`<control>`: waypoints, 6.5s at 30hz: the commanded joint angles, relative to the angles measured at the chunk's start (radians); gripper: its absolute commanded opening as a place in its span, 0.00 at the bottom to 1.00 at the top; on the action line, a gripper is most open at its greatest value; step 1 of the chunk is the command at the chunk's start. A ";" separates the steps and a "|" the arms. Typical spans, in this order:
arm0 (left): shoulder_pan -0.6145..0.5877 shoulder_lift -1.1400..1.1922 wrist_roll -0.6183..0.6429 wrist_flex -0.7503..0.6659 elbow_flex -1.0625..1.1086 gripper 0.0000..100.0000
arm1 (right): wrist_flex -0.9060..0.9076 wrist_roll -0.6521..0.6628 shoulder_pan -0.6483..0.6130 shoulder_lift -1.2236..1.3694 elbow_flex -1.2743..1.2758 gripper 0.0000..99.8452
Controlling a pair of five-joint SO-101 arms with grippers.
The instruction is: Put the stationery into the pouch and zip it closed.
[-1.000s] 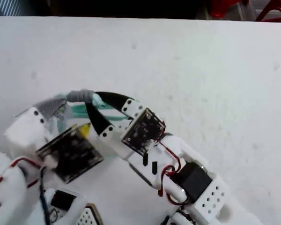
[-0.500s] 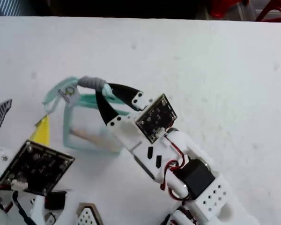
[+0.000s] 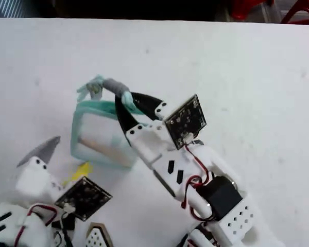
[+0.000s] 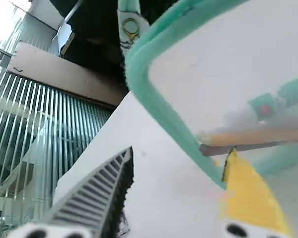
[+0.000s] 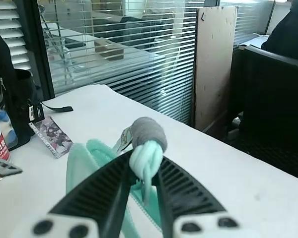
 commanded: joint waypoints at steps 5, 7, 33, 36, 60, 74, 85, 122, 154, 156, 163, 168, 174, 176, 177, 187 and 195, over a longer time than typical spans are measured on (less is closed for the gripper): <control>0.005 -0.117 0.114 -0.210 0.244 0.32 | 0.085 -0.002 0.008 -0.154 -0.052 0.02; -0.019 -0.119 0.132 -0.221 0.241 0.32 | 0.120 -0.002 0.005 -0.189 -0.051 0.02; 0.271 -0.124 0.132 -0.203 0.327 0.32 | 0.389 0.063 -0.076 -0.217 -0.169 0.02; 0.357 -0.124 0.069 -0.117 0.327 0.32 | 0.386 0.066 -0.076 -0.211 -0.173 0.02; 0.461 -0.120 0.348 -0.035 0.130 0.32 | 0.407 0.054 0.004 -0.209 -0.170 0.02; 0.501 -0.124 0.474 -0.157 0.284 0.10 | 0.294 0.023 0.035 -0.209 -0.100 0.02; 0.475 -0.122 0.767 -0.675 0.539 0.02 | 0.182 0.032 0.137 -0.208 -0.038 0.02; 0.463 -0.125 0.703 -0.661 0.686 0.02 | -0.058 0.117 0.286 0.386 -0.276 0.02; 0.460 -0.125 0.701 -0.664 0.690 0.02 | -0.308 0.278 0.539 0.389 -0.146 0.02; 0.460 -0.125 0.701 -0.663 0.690 0.02 | -0.351 0.321 0.558 0.389 -0.121 0.02; 0.460 -0.125 0.701 -0.661 0.689 0.02 | -0.483 0.396 0.616 0.429 -0.068 0.02; 0.460 -0.125 0.701 -0.660 0.689 0.02 | -0.521 0.391 0.673 0.596 -0.144 0.02; 0.458 -0.125 0.701 -0.660 0.689 0.02 | -0.519 0.324 0.717 0.664 -0.226 0.02; 0.458 -0.125 0.700 -0.660 0.689 0.02 | -0.519 0.325 0.725 0.671 -0.242 0.02; 0.458 -0.125 0.700 -0.660 0.689 0.02 | -0.519 0.327 0.725 0.671 -0.244 0.02; 0.458 -0.125 0.678 -0.661 0.689 0.02 | -0.504 0.325 0.719 0.671 -0.241 0.02; 0.446 -0.125 0.720 -0.683 0.694 0.02 | 0.045 0.199 0.593 0.506 -0.319 0.30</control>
